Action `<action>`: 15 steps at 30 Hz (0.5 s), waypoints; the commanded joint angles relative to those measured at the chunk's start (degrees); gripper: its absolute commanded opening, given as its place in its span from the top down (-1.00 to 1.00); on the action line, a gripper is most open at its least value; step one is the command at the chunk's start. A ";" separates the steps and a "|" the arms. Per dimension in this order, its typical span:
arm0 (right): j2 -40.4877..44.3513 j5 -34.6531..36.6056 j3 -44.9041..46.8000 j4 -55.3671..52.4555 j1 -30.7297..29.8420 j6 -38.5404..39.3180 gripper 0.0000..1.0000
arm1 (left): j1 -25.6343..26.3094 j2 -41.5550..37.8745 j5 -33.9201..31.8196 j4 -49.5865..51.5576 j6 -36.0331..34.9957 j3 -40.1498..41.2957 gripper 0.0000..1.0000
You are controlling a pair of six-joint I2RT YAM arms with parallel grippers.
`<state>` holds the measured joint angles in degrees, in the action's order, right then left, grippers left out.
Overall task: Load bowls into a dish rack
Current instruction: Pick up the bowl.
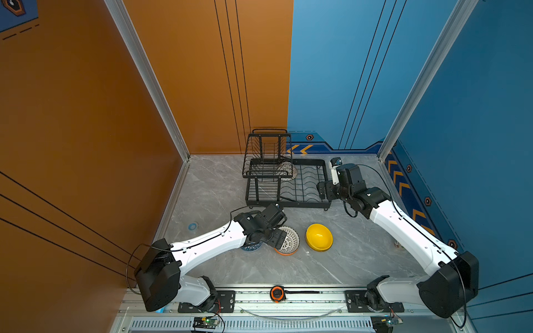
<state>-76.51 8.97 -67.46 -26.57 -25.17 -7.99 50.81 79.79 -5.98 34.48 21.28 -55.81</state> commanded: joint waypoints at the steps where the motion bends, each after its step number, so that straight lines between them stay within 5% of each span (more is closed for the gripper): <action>1: -0.28 -0.24 -1.97 -1.12 -0.34 -0.65 -1.00 | 0.95 1.70 -0.66 0.15 0.52 -1.70 -0.59; 15: -0.45 -0.11 -1.36 -0.94 -0.32 -0.28 -1.00 | 1.38 5.85 -2.09 0.07 1.22 -2.55 0.45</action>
<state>-76.62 8.97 -67.46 -26.57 -25.17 -7.99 51.55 84.90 -6.68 34.04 22.28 -56.73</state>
